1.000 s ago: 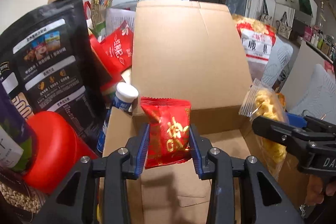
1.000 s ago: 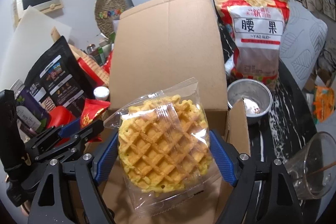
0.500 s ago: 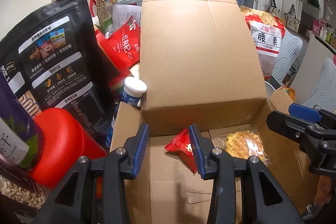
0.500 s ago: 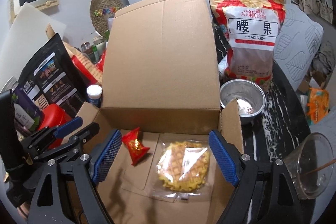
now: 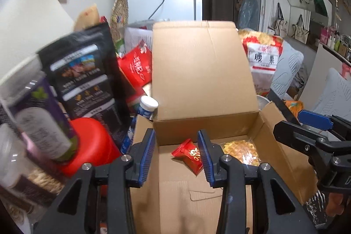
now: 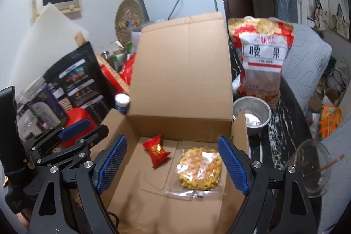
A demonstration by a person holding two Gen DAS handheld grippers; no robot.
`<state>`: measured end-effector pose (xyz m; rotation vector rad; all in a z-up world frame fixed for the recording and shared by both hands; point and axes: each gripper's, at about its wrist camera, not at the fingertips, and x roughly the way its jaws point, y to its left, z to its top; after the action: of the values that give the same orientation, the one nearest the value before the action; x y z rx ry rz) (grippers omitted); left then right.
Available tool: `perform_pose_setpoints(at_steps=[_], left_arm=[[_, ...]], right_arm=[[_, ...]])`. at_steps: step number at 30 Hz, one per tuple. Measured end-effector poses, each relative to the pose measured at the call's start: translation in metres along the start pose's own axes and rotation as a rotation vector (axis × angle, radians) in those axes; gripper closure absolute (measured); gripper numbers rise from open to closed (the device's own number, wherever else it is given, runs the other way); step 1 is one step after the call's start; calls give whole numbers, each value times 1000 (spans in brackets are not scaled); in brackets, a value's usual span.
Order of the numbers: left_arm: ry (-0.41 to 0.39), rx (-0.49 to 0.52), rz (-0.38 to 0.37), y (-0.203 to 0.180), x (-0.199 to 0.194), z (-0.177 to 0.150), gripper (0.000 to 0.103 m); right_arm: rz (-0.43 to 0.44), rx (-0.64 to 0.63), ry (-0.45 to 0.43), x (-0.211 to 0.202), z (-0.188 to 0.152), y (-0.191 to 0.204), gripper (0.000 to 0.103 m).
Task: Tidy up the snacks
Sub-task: 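Withdraw both grippers from the box back toward the snack pile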
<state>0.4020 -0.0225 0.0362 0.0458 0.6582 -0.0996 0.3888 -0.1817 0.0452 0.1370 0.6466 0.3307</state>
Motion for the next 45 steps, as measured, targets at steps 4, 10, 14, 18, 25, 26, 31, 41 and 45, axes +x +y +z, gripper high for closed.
perform_pose_setpoints(at_steps=[4, 10, 14, 18, 25, 26, 31, 41, 45], left_arm=[[-26, 4, 2, 3, -27, 0, 63], [-65, 11, -3, 8, -73, -4, 63], [-84, 13, -6, 11, -102, -9, 63], [-99, 22, -3, 13, -127, -14, 63], [-134, 45, 2, 16, -167, -33, 33], [-146, 46, 7, 16, -172, -36, 29], [-161, 46, -4, 19, -195, -52, 28], [-139, 70, -76, 14, -223, -91, 28], [-124, 73, -89, 11, -229, -106, 28]], right_arm=[[2, -18, -28, -25, -2, 12, 17], [-7, -64, -70, -67, -8, 34, 17], [-19, -90, -99, -93, -16, 49, 17], [-36, -107, -120, -115, -26, 62, 17], [-30, -122, -140, -143, -45, 76, 14], [-33, -122, -142, -146, -48, 77, 14], [-68, -147, -158, -165, -73, 87, 13], [-21, -144, -163, -185, -120, 102, 10], [-10, -137, -156, -189, -136, 104, 10]])
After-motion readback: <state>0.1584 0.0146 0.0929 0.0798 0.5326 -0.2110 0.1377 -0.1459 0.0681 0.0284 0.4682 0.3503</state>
